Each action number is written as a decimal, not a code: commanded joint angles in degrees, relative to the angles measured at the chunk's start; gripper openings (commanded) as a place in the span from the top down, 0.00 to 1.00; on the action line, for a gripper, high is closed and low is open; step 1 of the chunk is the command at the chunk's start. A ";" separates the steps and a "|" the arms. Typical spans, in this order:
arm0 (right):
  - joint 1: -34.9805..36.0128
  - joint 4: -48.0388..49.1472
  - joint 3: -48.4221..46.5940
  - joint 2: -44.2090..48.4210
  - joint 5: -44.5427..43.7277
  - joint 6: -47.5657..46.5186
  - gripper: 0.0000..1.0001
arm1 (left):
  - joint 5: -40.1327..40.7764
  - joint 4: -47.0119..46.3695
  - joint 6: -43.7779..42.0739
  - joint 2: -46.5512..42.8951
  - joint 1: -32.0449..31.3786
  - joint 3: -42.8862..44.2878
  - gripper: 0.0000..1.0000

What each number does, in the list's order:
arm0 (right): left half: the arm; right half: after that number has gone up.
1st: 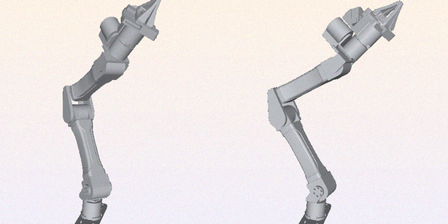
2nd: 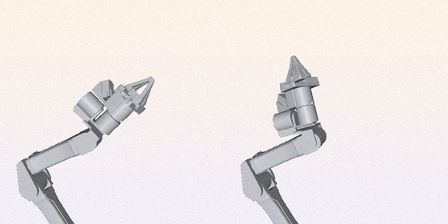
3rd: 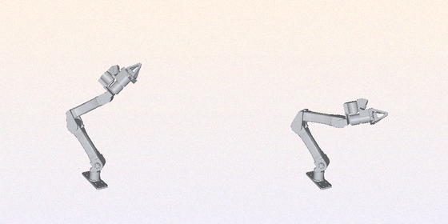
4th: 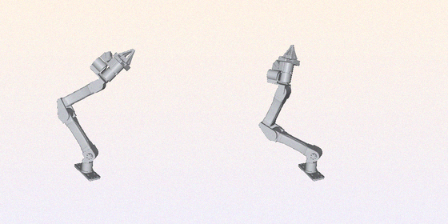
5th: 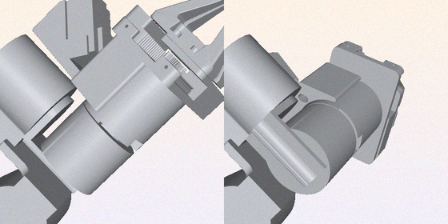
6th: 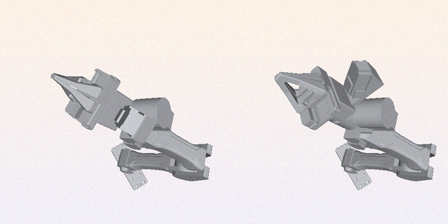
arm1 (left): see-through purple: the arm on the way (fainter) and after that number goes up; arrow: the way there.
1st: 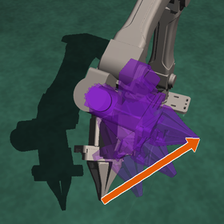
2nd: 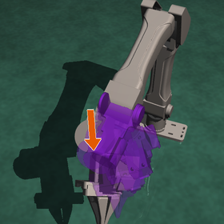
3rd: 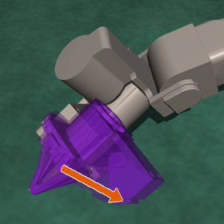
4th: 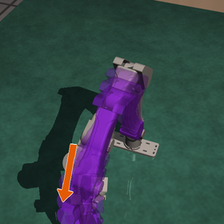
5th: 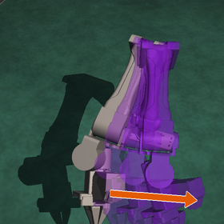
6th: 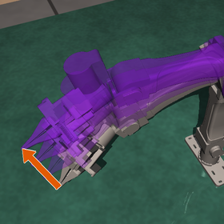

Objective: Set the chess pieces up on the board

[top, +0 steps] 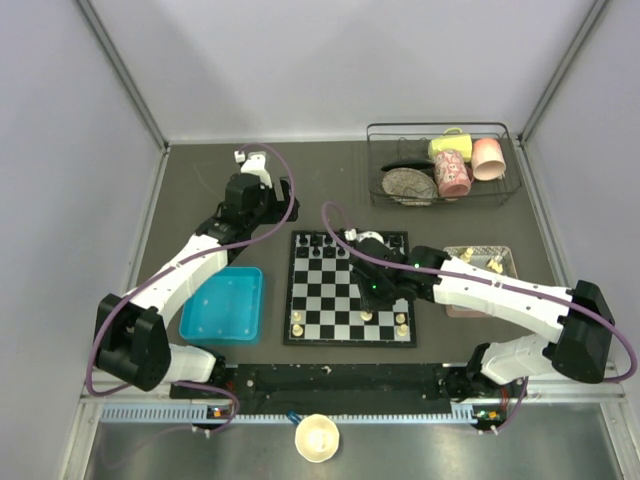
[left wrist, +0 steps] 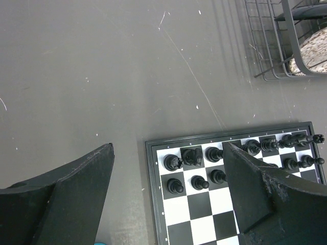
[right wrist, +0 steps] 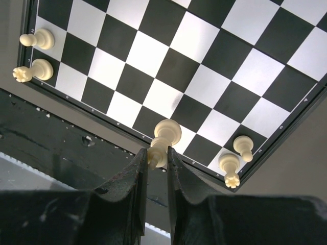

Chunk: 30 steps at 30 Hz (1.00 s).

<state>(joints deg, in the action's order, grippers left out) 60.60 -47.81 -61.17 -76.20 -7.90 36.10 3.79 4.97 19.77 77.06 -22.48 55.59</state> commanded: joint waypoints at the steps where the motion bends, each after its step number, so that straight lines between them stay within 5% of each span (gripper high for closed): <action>1: 0.75 2.63 0.43 0.35 2.27 -0.76 1.00 | -0.89 -1.90 -0.35 -1.12 -0.02 -0.31 0.09; 30: 4.26 8.70 -1.41 -4.65 2.10 -1.20 1.00 | -1.24 -1.98 1.41 -0.06 0.94 -0.66 0.09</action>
<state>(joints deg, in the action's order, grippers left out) 64.07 -41.58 -60.07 -80.27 -5.87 34.57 3.20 4.97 20.51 77.06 -22.09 55.57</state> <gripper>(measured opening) 0.174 0.915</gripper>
